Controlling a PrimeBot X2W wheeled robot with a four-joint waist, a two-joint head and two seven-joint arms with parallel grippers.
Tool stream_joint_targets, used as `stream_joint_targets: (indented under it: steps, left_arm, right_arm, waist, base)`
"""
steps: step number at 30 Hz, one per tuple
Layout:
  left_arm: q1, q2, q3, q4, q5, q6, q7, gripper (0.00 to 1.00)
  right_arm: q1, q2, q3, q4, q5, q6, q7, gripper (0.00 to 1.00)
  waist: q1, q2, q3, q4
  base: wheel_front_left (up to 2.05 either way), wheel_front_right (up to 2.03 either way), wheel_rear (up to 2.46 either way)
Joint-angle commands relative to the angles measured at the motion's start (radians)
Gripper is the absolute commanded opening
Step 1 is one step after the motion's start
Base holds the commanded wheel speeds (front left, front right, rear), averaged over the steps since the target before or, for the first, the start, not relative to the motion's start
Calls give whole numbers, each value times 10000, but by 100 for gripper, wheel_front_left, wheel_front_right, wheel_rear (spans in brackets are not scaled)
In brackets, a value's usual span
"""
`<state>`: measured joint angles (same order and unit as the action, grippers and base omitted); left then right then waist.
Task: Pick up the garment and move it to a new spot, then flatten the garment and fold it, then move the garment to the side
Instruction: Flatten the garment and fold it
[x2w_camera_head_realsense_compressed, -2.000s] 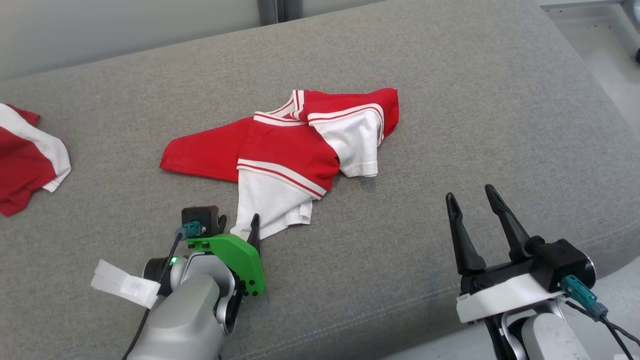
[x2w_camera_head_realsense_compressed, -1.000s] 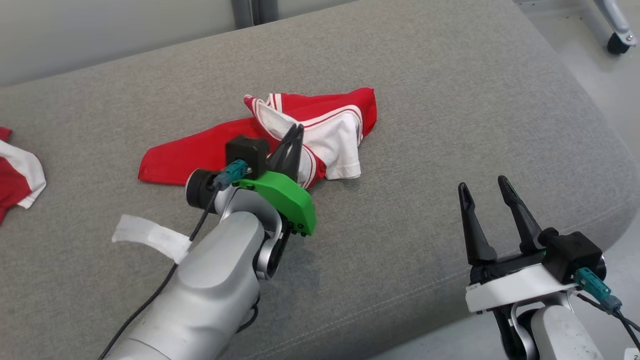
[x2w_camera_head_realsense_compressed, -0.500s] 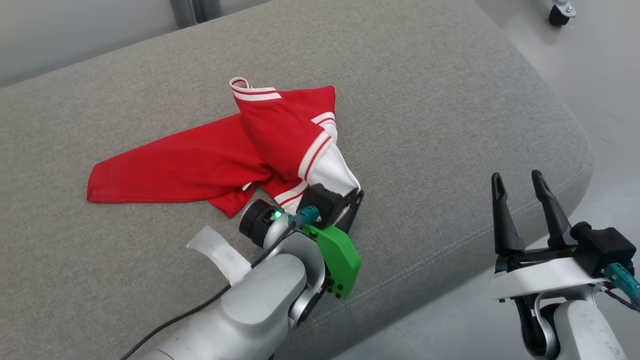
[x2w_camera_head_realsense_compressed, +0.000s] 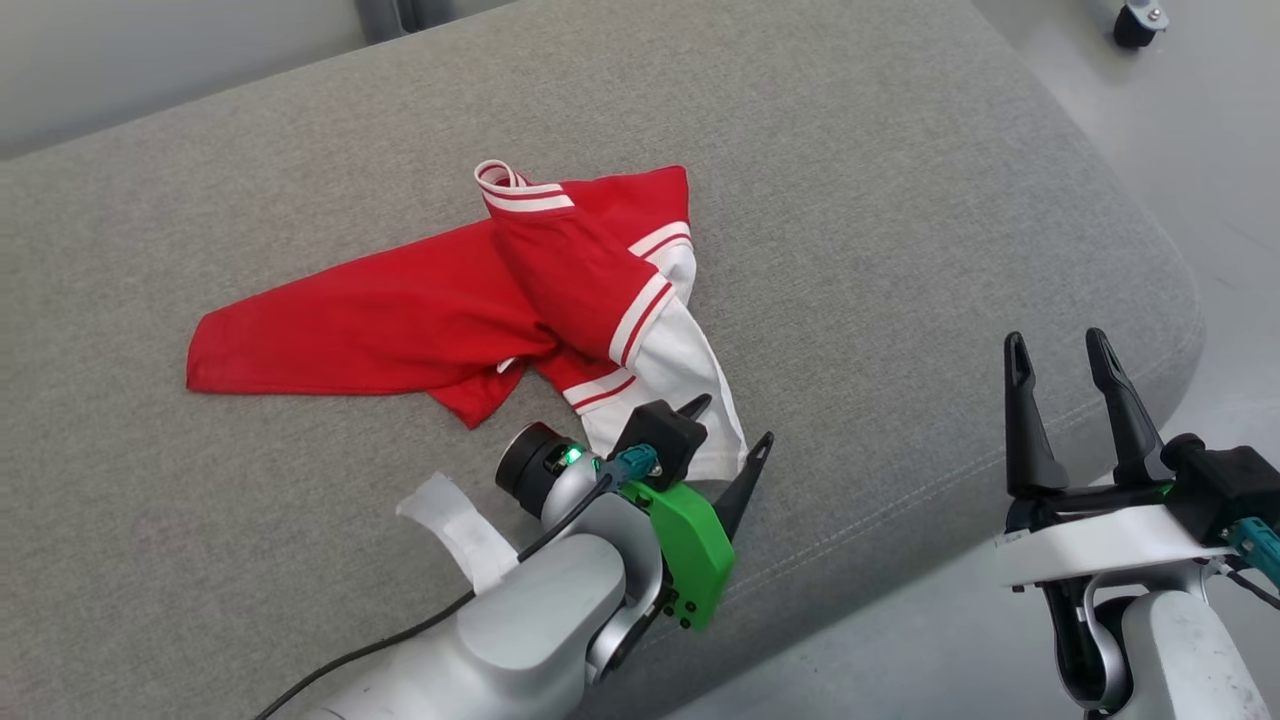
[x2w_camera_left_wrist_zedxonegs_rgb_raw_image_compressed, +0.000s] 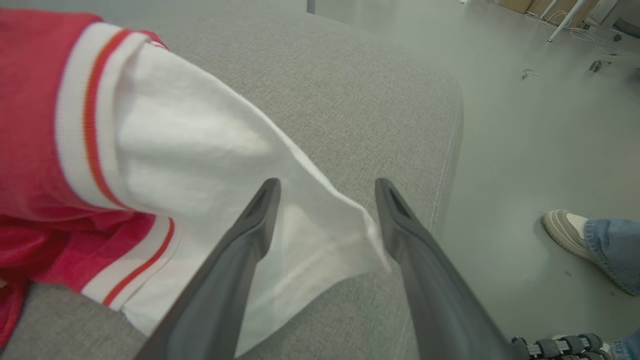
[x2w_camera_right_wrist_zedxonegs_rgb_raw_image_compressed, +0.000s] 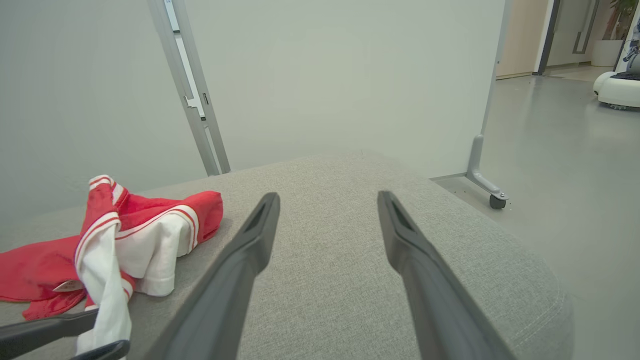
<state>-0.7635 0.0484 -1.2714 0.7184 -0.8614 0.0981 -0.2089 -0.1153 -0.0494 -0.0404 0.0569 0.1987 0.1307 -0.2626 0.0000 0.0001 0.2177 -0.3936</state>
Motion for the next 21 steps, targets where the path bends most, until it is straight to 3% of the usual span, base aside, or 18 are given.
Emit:
stream_joint_targets:
  steps: [1, 9, 13, 21]
  left_arm:
    - [112, 39, -37, -81, 31, -48, -93, 100]
    - [356, 39, -68, -426, -92, 30, -411, 100]
    - [693, 40, 34, -528, 29, 182, -560, 100]
    - [1421, 71, 1335, -1147, 1250, 538, -565, 100]
  right_arm:
    - [-127, -18, -70, -24, -97, 1, -38, 100]
    - [-223, -17, 32, -23, -281, 1, -38, 100]
    - [-513, -15, 406, 149, -334, 1, -37, 100]
    - [-1695, -22, 1269, 2507, -955, 1, 464, 100]
  waist:
    - [0, -1, -94, 247]
    - [0, -1, -373, 992]
    - [0, -1, -680, 1743]
    - [0, -1, -1145, 2925]
  base:
    - [0, 0, 0]
    - [0, 0, 0]
    - [0, 0, 0]
    - [0, 0, 0]
